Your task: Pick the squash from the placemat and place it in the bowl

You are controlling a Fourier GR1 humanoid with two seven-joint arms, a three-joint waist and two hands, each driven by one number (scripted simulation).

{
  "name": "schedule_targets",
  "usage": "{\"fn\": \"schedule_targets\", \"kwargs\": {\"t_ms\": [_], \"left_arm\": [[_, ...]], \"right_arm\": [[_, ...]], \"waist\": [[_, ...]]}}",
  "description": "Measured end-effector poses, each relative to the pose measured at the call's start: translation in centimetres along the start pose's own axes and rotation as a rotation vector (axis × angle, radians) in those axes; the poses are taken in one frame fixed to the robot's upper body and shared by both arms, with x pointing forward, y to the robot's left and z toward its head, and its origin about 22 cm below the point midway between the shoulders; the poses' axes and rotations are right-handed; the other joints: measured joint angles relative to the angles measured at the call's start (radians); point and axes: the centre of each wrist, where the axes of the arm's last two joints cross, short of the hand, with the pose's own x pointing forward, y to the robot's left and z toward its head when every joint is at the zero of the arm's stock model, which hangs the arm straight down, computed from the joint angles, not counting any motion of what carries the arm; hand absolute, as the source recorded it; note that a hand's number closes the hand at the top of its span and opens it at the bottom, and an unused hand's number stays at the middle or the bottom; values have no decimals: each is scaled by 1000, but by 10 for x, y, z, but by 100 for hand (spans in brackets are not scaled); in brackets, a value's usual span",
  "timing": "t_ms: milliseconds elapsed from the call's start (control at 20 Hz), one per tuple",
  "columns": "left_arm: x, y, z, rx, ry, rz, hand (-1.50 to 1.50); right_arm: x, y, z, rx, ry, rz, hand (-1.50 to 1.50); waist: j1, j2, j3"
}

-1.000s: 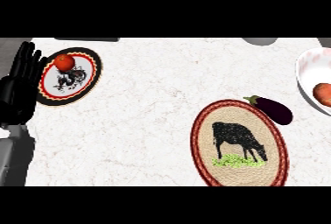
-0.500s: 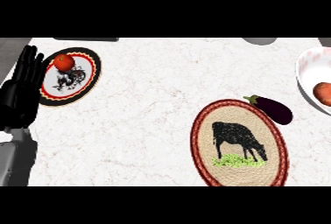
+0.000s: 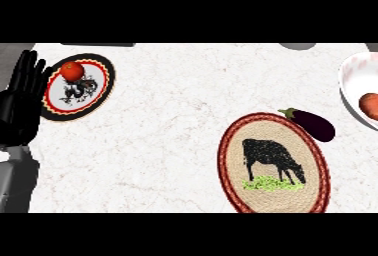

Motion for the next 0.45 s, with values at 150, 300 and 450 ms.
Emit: {"fn": "schedule_targets", "kwargs": {"t_ms": [150,300,450], "left_arm": [[-1,-2,0,5,1,2,0],[-3,0,2,8,0,4,0],[-4,1,5,12,-2,3,0]], "right_arm": [[-1,-19,11,-25,-10,-40,-150],[-4,-36,23,-35,-11,-64,-150],[-7,-50,35,-34,-12,-77,-150]], "waist": [[-4,3,2],[-7,4,4],[-7,2,7]]}}
